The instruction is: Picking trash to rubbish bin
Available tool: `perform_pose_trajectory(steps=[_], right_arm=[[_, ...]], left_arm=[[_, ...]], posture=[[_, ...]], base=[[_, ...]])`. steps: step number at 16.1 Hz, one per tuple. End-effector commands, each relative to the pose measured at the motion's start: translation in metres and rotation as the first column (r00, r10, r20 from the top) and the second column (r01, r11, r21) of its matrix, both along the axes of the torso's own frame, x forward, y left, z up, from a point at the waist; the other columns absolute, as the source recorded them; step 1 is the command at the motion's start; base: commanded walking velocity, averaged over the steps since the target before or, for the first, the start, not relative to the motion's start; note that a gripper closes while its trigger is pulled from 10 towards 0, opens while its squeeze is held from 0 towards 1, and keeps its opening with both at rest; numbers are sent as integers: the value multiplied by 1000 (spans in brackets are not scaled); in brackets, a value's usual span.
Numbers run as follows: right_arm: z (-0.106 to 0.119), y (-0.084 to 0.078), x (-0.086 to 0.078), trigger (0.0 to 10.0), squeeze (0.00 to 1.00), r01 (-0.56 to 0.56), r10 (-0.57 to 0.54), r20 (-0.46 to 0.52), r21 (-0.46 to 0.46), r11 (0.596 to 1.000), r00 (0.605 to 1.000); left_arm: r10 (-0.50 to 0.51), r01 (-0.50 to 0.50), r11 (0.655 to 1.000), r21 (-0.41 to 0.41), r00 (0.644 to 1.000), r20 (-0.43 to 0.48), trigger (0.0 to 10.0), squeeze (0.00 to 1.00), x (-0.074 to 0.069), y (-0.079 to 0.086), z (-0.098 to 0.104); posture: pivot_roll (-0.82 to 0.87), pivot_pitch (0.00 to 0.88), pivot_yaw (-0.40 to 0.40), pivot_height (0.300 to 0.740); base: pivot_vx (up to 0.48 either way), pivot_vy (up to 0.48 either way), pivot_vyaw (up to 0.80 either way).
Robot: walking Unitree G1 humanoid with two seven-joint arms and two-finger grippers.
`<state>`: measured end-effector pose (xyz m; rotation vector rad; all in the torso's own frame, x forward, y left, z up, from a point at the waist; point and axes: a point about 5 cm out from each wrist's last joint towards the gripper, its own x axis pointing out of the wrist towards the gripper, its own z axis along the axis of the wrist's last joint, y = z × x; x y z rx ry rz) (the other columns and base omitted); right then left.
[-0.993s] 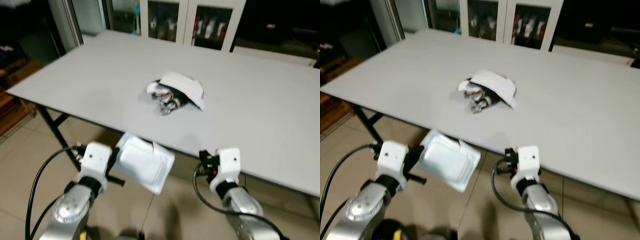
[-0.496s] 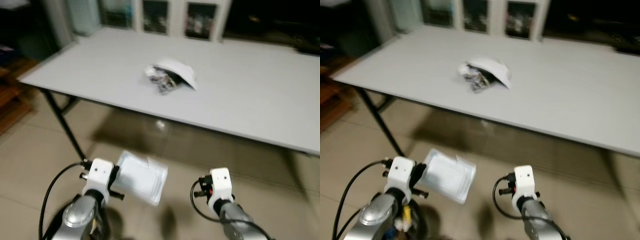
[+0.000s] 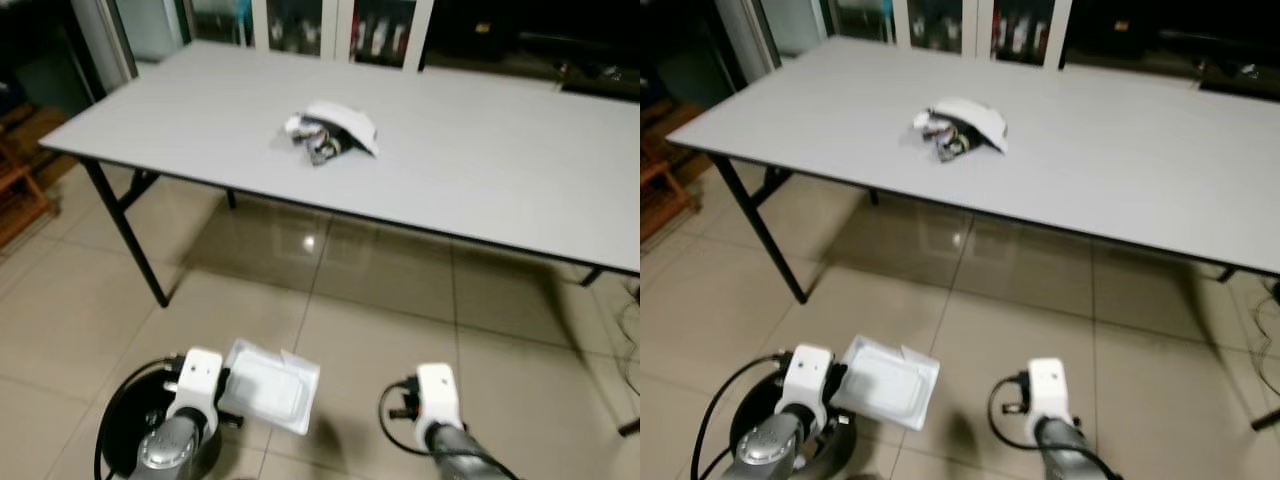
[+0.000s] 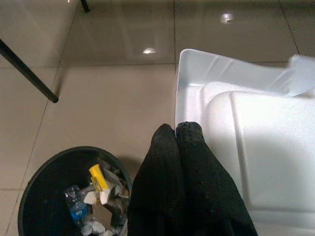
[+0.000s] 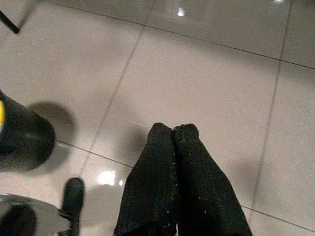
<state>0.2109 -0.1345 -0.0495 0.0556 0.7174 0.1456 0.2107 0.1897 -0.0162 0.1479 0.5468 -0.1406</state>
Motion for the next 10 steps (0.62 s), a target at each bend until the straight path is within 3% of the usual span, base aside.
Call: perform_pose_trajectory(steps=[1, 5, 10], right_arm=[[-2, 2, 1, 10000, 0, -10, 10, -14, 24, 1000, 1000], [-21, 7, -16, 10000, 0, -53, 54, -125, 12, 999, 991], [-22, 9, -12, 10000, 0, -59, 61, -114, 15, 998, 992]], left_arm=[[-12, 12, 1000, 15, 1000, 18, 10000, 0, 3, -5, 1], [-9, 10, 999, 41, 1000, -22, 10000, 0, 0, -3, -14], [-5, 7, 999, 48, 999, -38, 10000, 0, -4, 2, -20]], posture=[[57, 49, -6, 740], [56, 50, -3, 740], [65, 40, -9, 740]], base=[[0, 0, 800], [0, 0, 800], [0, 0, 800]])
